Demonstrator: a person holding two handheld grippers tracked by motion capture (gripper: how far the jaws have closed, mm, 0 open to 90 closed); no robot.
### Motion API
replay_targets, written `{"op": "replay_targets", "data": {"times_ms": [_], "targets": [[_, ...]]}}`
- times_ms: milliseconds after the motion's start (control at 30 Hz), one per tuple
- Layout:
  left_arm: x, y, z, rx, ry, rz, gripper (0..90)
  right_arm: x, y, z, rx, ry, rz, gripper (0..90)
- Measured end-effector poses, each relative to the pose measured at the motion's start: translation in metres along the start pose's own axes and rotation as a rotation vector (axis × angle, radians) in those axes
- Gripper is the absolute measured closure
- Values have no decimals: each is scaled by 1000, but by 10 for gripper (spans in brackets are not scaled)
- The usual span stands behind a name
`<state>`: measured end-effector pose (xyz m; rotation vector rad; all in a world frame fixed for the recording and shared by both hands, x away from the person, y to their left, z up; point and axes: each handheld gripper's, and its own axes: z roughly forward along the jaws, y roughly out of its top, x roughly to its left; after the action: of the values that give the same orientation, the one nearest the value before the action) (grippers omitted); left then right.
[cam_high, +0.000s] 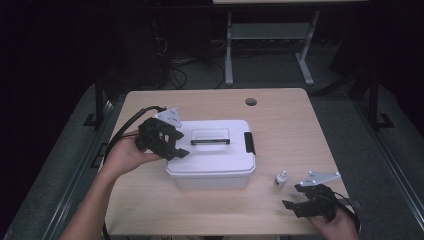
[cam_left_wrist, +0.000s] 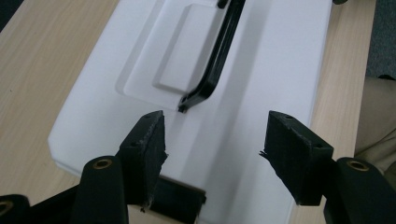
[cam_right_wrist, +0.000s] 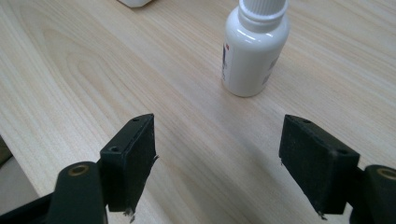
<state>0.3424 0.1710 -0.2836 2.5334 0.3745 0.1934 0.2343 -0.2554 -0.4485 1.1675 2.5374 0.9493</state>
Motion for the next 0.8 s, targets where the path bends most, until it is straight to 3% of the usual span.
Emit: {"op": "replay_targets", "data": {"times_ms": [333,600,800], "targets": [[8,16,13,24,-29,28,429,-1,0,1,-4,3,4,265],[10,33,22,55,-46,64,534,-1,1,1,-6,2,5,265],[14,39,27,44,-68,71,594,-2,1,1,-9,4,14,265]]}}
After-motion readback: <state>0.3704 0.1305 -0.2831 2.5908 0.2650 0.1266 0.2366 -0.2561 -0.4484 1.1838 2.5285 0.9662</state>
